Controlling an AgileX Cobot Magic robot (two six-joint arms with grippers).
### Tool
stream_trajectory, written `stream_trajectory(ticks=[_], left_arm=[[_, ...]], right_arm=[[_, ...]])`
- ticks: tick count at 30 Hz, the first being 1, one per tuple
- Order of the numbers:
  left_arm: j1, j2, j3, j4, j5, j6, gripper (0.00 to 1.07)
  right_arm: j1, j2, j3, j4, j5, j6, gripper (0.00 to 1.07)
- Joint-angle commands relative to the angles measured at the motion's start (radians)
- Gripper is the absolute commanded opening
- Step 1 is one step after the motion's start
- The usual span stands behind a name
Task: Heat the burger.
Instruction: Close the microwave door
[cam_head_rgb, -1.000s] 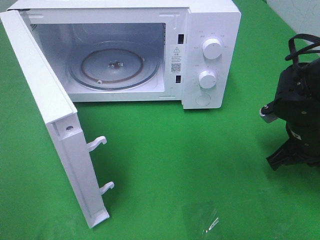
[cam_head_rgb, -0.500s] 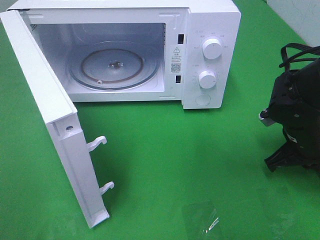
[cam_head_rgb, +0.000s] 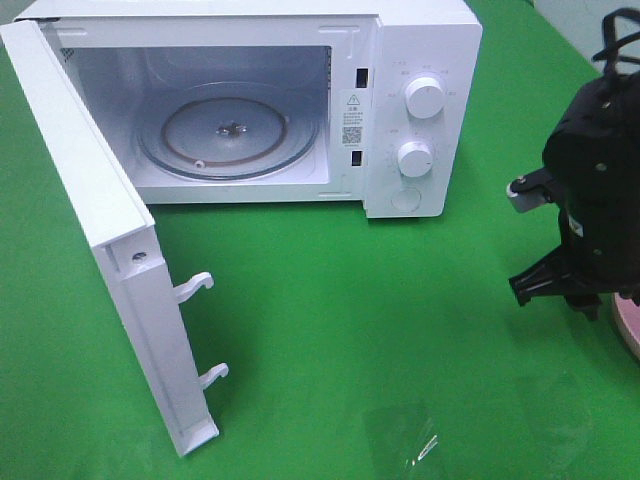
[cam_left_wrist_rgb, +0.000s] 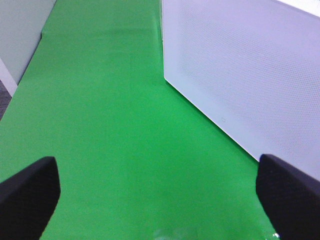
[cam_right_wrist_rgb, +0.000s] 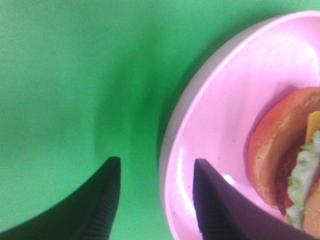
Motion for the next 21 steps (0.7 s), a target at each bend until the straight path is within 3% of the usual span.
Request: stream_trajectory(ticks=[1,4,5,6,8,11,12,13,15,21], left_arm=[[0.001,-0.019,0.003,-0.002,-0.002,-0.005,1.00],[0.001,-0.019,0.003,-0.002,-0.002,-0.005,1.00],[0.001,-0.019,0.003,-0.002,-0.002,-0.005,1.00],[0.001,-0.019,0.003,-0.002,-0.002,-0.005,1.00],[0.001,-0.019,0.003,-0.002,-0.002,-0.005,1.00],[0.001,-0.019,0.003,-0.002,-0.002,-0.005,1.00],[0.001,-0.019,0.003,-0.002,-0.002,-0.005,1.00],[0.001,-0.019,0.003,-0.002,-0.002,-0.005,1.00],[0.001,-0.019,0.003,-0.002,-0.002,-0.005,1.00],[0.001,-0.019,0.003,-0.002,-0.002,-0.005,1.00]], right_arm=[[0.000,-0.167,-0.003,0.096,-0.038,-0.136,0.50],[0.000,-0.236,-0.003,0.138,-0.070,-0.201,0.54],[0.000,-0.305,-0.003,0.176,-0.091,-0.266,0.62],[0.000,-0.305,-0.003,0.176,-0.091,-0.266,0.62],[0.000,-0.417,-0.003,0.246,-0.114,-0.369,0.76],[0.000,-0.446,-0.003,0.276,-0.114,-0.398,0.84],[0.000,-0.497,-0.003,0.345,-0.108,-0.444,0.88],[0.000,-0.497,-0.003,0.345,-0.108,-0.444,0.88],[0.000,-0.614,-0.003,0.483,-0.067,-0.556,0.87],[0.000,-0.760,0.001,0.563,0.027,-0.658,0.84]])
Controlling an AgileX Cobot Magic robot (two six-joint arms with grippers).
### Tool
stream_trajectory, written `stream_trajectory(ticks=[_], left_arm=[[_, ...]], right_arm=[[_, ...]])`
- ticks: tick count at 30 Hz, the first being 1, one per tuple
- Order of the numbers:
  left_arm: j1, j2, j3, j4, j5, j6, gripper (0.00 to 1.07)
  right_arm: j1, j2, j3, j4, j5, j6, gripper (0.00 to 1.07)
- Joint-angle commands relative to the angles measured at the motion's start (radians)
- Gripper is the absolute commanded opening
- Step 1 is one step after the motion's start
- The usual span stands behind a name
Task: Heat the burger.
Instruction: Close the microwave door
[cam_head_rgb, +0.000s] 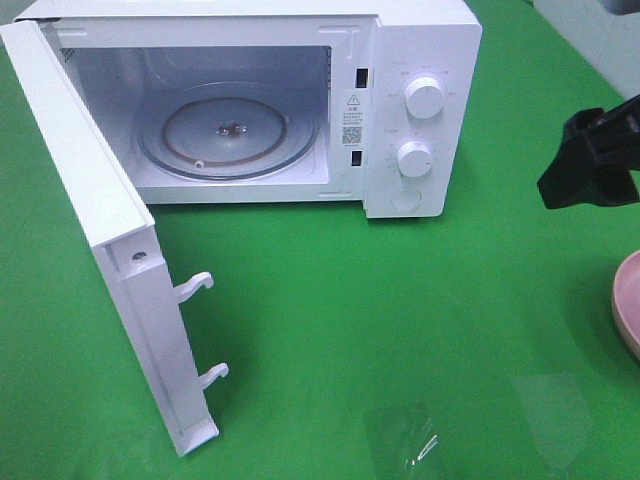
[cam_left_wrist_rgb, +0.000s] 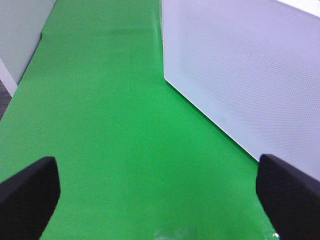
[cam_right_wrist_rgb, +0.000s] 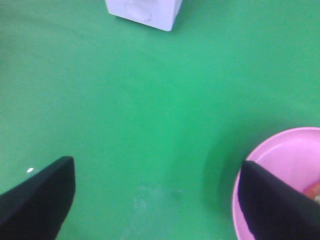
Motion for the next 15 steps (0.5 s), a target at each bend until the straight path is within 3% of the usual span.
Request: stream_trajectory(ticks=[1,15], left_arm=[[0.001,-0.019,0.003,-0.002,-0.002,-0.005,1.00],[0.001,-0.019,0.003,-0.002,-0.002,-0.005,1.00]], right_arm=[[0.000,-0.063,0.001,0.022,0.056,-0.048,0.84],[0.000,-0.375,0.154,0.029,0.112,-0.051,0.80]])
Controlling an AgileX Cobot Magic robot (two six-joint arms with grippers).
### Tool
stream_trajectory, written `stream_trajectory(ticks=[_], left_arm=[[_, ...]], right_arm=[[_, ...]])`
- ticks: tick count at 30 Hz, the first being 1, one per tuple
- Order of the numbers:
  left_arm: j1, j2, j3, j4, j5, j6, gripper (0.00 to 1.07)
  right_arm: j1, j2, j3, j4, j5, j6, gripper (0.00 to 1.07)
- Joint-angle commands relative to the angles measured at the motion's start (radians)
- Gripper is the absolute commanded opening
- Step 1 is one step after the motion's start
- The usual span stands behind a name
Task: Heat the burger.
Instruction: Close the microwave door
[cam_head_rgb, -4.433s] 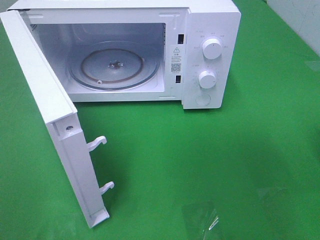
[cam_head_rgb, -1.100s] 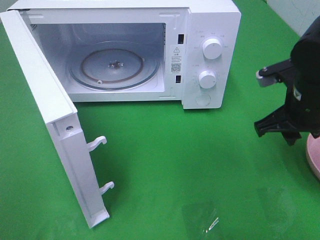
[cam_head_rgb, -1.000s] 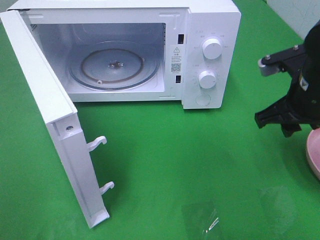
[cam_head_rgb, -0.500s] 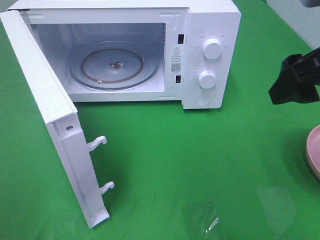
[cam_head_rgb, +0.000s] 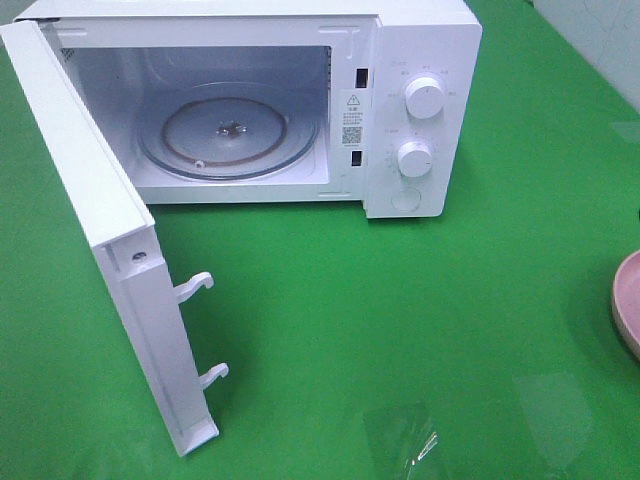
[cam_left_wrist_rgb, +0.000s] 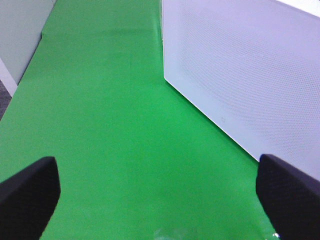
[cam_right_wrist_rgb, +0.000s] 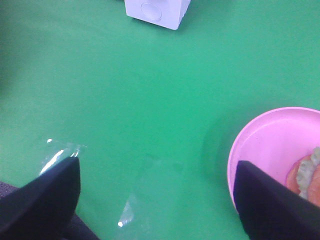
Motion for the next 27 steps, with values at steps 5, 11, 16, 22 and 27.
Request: stream_trajectory(ticks=[5,11,16,22,27], left_arm=[[0.001,-0.019,0.003,-0.002,-0.002,-0.005,1.00],[0.001,-0.019,0.003,-0.002,-0.002,-0.005,1.00],[0.001,-0.019,0.003,-0.002,-0.002,-0.005,1.00],[0.001,-0.019,0.003,-0.002,-0.002,-0.005,1.00],[0.001,-0.019,0.003,-0.002,-0.002,-0.005,1.00]], right_arm=[[0.000,-0.152,0.100,0.004,0.016,-0.011,0.79],[-0.013,-0.278,0.145,0.008,0.029,-0.011,0.78],[-0.111,-0.415,0.181,0.026,0.059,-0.011,0.76],[-0.167,-0.581,0.222,0.050,0.074,0.007,0.76],[-0.203,-0.715,0.224,0.056,0.083,0.021,0.76]])
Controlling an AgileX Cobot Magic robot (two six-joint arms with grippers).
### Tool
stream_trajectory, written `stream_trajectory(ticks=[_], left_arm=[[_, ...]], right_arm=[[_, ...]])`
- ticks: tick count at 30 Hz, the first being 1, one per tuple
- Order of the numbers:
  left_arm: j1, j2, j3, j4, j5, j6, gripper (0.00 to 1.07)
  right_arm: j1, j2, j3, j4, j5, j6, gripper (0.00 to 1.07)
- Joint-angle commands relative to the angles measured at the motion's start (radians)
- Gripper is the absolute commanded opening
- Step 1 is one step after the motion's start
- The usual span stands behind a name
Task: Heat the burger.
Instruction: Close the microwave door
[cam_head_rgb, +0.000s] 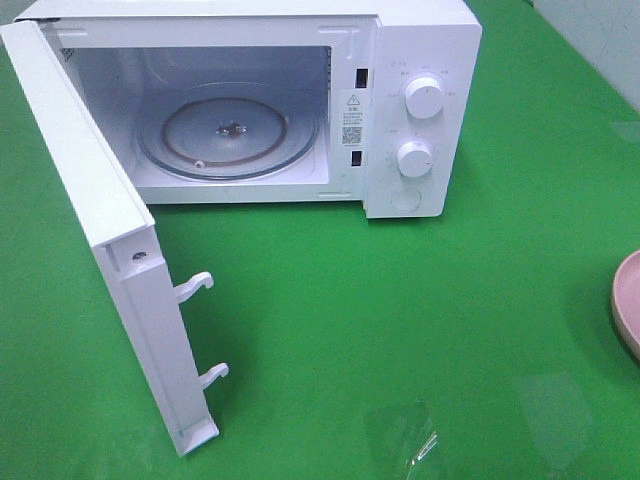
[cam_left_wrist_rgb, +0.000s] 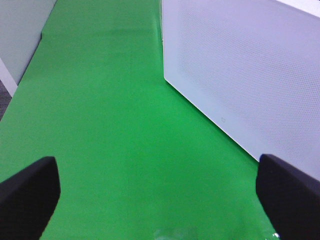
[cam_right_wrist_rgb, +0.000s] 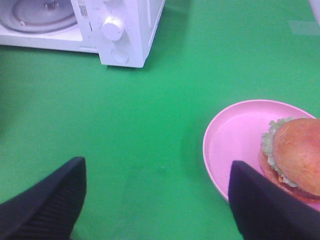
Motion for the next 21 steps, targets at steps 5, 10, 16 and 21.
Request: stream_trajectory(ticks=[5,10,16,21], left_arm=[[0.001,-0.019,0.003,-0.002,-0.002,-0.005,1.00],[0.001,-0.018,0.003,-0.003,-0.002,-0.005,1.00],[0.001,-0.018,0.003,-0.003,-0.002,-0.005,1.00],[0.001,-0.018,0.003,-0.003,-0.002,-0.005,1.00]], right_arm=[[-0.043,-0.127,0.026,0.000,0.032,0.017,0.76],[-0.047,-0.126,0.026,0.003,0.032,0.014,0.76],[-0.047,-0.126,0.025,0.003,0.032,0.014,0.76],[-0.047,-0.126,0.024,0.003,0.032,0.015,0.76]])
